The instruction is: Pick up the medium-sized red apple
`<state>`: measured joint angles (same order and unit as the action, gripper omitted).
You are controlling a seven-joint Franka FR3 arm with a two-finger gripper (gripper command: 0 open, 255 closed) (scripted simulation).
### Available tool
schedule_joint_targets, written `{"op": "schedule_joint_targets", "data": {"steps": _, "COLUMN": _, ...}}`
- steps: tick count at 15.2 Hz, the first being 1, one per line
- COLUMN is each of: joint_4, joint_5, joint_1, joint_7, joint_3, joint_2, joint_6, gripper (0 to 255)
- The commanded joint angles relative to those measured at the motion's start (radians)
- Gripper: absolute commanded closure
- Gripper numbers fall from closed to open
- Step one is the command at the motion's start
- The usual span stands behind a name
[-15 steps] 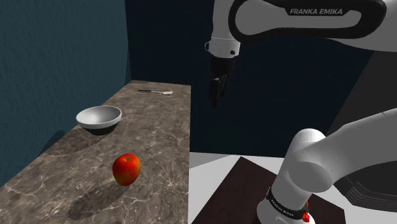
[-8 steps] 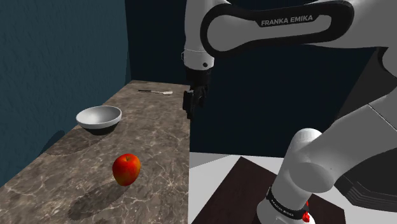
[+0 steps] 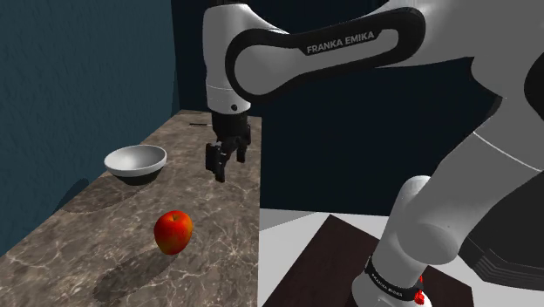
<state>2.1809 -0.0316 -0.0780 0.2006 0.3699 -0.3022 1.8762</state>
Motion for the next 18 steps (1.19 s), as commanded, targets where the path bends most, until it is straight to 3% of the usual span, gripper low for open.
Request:
{"op": "schedule_joint_targets", "data": {"steps": 1, "joint_4": -0.035, "joint_5": 0.014, "joint_1": -0.005, "joint_7": 0.048, "joint_3": 0.033, "joint_2": 0.068, "joint_6": 0.034, "gripper": 0}}
{"op": "schedule_joint_targets", "data": {"steps": 10, "joint_4": -0.277, "joint_5": 0.161, "joint_1": -0.057, "joint_7": 0.259, "joint_3": 0.129, "joint_2": 0.406, "joint_6": 0.104, "gripper": 0}}
{"op": "schedule_joint_targets", "data": {"steps": 18, "joint_4": -0.221, "joint_5": 0.191, "joint_1": -0.065, "joint_7": 0.285, "joint_3": 0.125, "joint_2": 0.449, "joint_6": 0.197, "gripper": 0}}
